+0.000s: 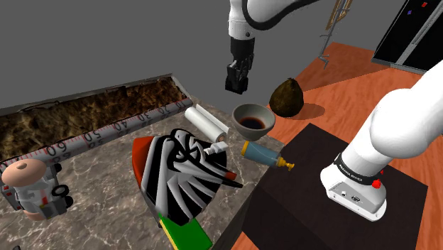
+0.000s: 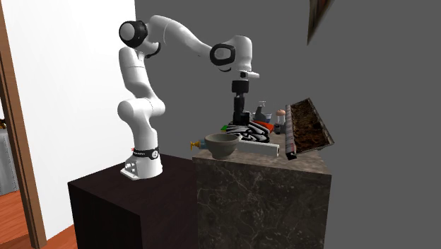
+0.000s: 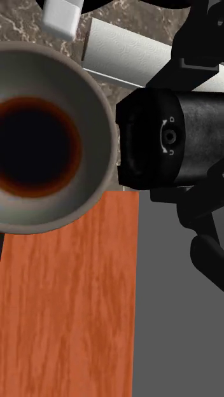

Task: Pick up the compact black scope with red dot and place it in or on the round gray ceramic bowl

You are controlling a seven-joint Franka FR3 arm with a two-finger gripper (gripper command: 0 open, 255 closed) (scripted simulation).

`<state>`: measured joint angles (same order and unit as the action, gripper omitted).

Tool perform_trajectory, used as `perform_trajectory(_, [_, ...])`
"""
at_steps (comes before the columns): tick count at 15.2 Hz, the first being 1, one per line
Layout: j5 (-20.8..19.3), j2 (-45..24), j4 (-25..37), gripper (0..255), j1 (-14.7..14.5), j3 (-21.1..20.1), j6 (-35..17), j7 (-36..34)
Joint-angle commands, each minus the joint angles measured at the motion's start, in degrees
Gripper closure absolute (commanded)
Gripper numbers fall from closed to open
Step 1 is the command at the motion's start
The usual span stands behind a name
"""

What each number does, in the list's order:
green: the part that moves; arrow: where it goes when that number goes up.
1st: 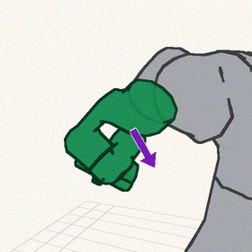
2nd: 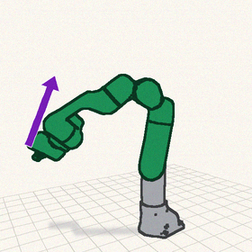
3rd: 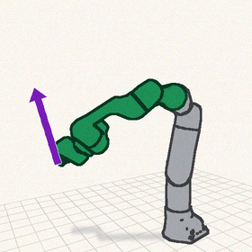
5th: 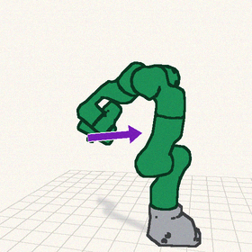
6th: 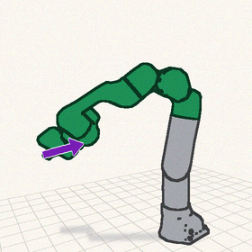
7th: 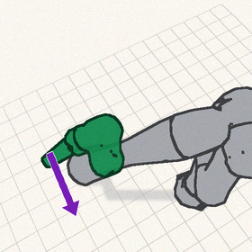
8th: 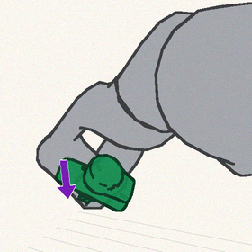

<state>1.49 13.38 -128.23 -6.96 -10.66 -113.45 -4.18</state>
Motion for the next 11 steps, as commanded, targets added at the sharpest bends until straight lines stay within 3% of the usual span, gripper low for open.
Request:
perform_trajectory(1, [1.02,4.98,-5.05,255,-0.57,-0.14,-0.13,-0.07])
perform_trajectory(6, [3.58,17.51,-15.43,255,-2.75,-0.61,1.93,-0.75])
perform_trajectory(11, [3.72,16.28,-18.44,255,-2.83,-0.96,-2.30,-0.85])
